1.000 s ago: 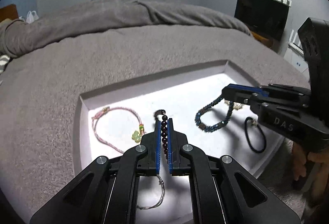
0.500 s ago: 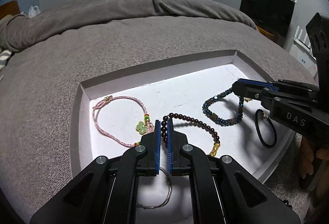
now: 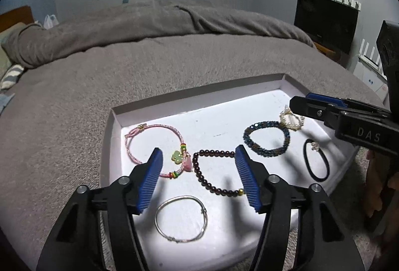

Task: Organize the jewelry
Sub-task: 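Carry both bead bracelets into the tray and open both grippers, then move both grippers back over the remaining jewelry beside the tray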

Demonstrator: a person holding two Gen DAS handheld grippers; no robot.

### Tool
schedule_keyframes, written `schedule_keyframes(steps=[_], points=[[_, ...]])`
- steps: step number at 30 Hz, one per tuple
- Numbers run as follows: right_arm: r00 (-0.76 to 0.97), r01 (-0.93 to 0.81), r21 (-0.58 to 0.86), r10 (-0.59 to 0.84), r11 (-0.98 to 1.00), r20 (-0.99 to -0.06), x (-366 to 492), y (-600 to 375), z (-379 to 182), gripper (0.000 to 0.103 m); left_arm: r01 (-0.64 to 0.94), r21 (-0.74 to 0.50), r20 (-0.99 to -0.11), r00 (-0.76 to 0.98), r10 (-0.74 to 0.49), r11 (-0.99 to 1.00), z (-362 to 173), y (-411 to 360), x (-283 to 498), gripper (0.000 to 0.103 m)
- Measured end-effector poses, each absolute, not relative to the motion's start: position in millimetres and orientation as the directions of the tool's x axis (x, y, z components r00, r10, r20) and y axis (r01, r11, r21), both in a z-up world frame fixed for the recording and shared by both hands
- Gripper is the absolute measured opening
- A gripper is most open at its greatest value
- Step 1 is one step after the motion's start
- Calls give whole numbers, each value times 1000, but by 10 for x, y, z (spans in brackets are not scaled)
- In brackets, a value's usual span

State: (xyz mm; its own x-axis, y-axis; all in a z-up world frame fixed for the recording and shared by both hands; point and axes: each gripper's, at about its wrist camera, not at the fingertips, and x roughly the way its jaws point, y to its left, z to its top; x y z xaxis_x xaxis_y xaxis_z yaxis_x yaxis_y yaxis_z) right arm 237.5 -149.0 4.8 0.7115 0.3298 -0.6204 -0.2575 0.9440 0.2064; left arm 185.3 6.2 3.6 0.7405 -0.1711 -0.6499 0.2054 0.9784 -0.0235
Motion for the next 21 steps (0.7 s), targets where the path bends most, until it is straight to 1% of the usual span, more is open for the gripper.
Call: schedule_keyframes(steps=[1,2,3,5,7,8,9,12,14,21], points=[[717,-252,208,327,945,-616,2347,-1512,65,52,201,-16,-642,749,-164,980,52,55,1823,69],[726,-245,212,324,946,-607,2301,-1545,92,61,193,-7,-631,760,-154,981,75,47,1779,74],[735,-241,217,324,946,-596,2252,-1577,122,69,189,-2,-623,768,-149,982,98,41,1738,77],[747,-237,216,320,947,-583,2173,-1612,172,72,182,0,-615,775,-143,983,136,23,1691,79],[757,-238,219,322,946,-569,2092,-1650,222,78,177,-7,-607,781,-145,984,175,24,1624,80],[761,-239,221,324,945,-562,2055,-1669,237,82,173,-8,-604,784,-143,985,191,23,1594,83],[767,-239,221,323,946,-555,1998,-1689,259,84,168,-7,-600,788,-139,986,207,16,1566,87],[776,-235,212,314,949,-547,1866,-1734,288,88,160,-1,-586,800,-130,987,259,16,1483,91],[779,-233,219,317,947,-541,1788,-1776,293,90,155,-5,-580,805,-129,988,291,14,1434,92],[791,-237,245,333,940,-513,1496,-1883,312,92,133,-15,-552,826,-119,991,373,93,1161,95]])
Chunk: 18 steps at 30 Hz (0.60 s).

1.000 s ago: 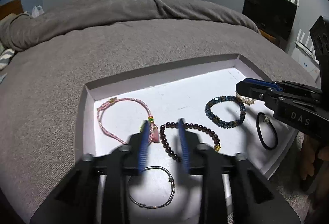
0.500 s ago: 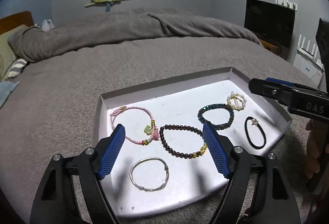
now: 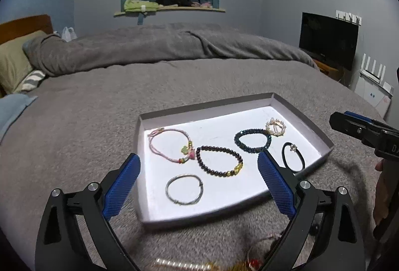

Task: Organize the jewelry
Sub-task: 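Move both grippers back over the remaining jewelry beside the tray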

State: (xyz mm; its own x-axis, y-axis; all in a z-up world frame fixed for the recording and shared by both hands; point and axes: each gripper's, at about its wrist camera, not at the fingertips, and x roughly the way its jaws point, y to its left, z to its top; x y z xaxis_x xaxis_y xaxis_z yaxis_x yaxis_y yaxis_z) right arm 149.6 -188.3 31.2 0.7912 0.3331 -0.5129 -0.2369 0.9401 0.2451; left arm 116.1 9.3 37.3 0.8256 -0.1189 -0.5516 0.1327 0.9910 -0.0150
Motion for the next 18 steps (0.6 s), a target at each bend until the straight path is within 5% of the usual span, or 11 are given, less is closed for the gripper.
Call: schedule_keyframes(steps=[18], points=[[805,-278,171,327,945,-496,963,-1814,215,96,81,-27,-523,848,-83,996,351,372,574,97]])
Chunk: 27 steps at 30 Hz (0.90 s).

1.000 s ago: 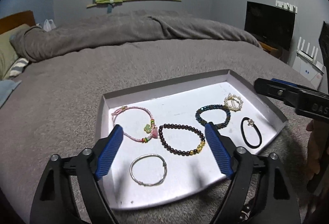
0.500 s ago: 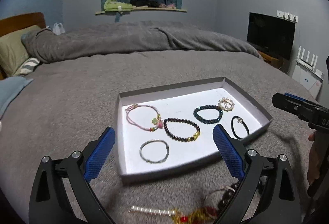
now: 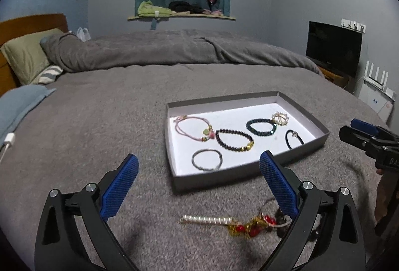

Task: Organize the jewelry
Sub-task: 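Move both grippers back over the remaining jewelry beside the tray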

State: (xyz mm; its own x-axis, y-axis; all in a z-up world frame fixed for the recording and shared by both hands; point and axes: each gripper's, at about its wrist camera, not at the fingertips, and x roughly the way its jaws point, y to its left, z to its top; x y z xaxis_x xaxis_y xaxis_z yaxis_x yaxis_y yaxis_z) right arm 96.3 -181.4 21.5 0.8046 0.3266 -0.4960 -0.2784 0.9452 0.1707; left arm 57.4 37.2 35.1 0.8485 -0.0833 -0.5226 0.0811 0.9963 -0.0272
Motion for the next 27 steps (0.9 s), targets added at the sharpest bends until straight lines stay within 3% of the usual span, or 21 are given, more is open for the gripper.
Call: schedule_keyframes(steps=[13,27], points=[[739,-326,183,371,927,-562,614,-1800,-63,96,127,-51,-624,770,-131,991,30,468,307,97],[690,-364,166,384,917,-613,570,-1631,-253,96,243,-22,-647,736,-200,970,-93,259,237,97]])
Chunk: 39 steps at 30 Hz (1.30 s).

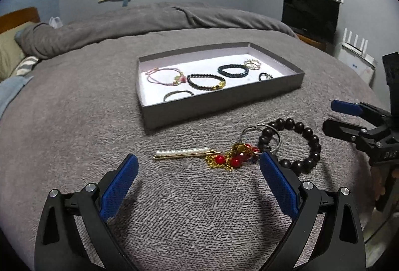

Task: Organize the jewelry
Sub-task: 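Move both grippers back over the remaining jewelry beside the tray, then grasp the red tassel charm with the left gripper while the right grasps the black bead bracelet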

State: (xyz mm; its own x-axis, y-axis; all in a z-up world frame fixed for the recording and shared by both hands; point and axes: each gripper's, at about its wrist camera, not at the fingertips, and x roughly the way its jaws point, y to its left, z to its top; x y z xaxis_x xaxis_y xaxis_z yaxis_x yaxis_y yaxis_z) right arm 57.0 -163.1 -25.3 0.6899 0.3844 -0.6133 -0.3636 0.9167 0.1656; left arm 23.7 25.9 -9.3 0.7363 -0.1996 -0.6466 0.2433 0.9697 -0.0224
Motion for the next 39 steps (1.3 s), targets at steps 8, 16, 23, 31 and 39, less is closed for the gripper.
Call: schedule_keyframes(steps=[8,16,23,31,39], points=[[673,-381,158,390,911,-628,597,-1588,-282,96,329,6,-618,743,-255,944,-70,88,225,87],[658,-390,149,388,909,-646,609,-1540,-312,83,381,41,-651,712,-264,924,-167,-81,300,56],[643,-391,152,388,908,-660,608,-1521,-336,66,382,8,-651,703,-285,924,-171,-44,345,47],[622,-393,171,398,903,-674,658,-1500,-376,60,403,-27,-654,685,-321,915,-182,-46,370,20],[553,-400,235,437,886,-709,850,-1433,-435,50,380,-12,-617,725,-306,925,-98,-38,311,9]])
